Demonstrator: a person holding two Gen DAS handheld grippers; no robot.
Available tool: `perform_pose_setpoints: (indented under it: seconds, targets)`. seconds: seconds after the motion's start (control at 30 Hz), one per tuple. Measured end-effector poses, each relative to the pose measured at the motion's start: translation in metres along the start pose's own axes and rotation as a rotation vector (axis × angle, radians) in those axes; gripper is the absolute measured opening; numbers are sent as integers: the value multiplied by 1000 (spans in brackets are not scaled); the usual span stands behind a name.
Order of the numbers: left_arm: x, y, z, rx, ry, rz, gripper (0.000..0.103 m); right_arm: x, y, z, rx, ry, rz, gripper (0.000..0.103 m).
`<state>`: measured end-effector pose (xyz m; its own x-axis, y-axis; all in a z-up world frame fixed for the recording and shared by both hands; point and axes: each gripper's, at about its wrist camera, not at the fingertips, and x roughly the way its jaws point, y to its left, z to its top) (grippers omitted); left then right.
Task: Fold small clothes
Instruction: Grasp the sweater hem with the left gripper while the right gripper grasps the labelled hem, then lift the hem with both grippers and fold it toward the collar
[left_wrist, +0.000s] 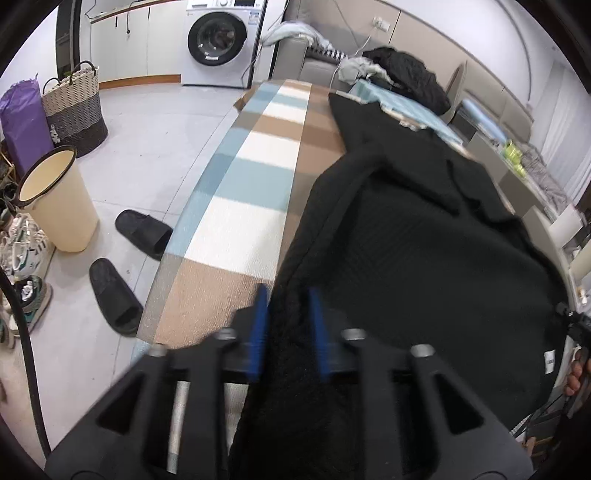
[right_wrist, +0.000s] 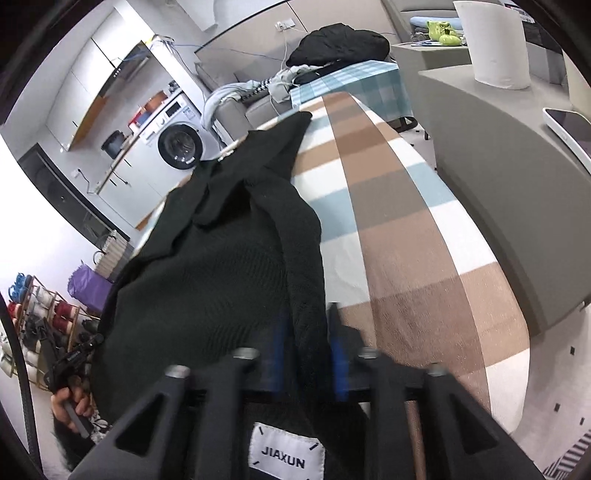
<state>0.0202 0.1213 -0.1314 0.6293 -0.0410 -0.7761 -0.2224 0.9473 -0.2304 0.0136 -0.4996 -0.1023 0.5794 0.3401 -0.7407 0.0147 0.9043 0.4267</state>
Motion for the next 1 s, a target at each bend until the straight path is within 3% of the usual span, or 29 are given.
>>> perform_pose_setpoints:
  seconds: [0.1, 0.27, 0.3, 0.37, 0.4, 0.43, 0.5, 1.0]
  targets:
    - [8, -2, -1, 14, 21, 6, 45, 3, 4, -3, -29, 16, 3, 47]
    - [14, -8, 0, 45, 27, 39, 46, 8, 9, -6, -68, 37, -1, 46]
    - [15, -9, 0, 50, 29, 36, 46, 8, 11, -7, -78, 34, 5, 41]
    - [15, -13, 0, 64, 30, 19, 36, 6, 18, -8, -119, 17, 25, 25]
    - [15, -15, -1, 73, 31, 11, 14, 3, 21, -10, -141, 4, 28, 21]
    - [14, -17, -2, 83, 31, 7, 7, 1, 23, -11, -157, -8, 40, 12]
    - [10, -20, -4, 96, 14, 11, 3, -6, 26, -14, -175, -39, 64, 6]
    - [-65, -24, -14, 86, -136, -30, 2, -74, 23, -14, -138, -260, 176, 5]
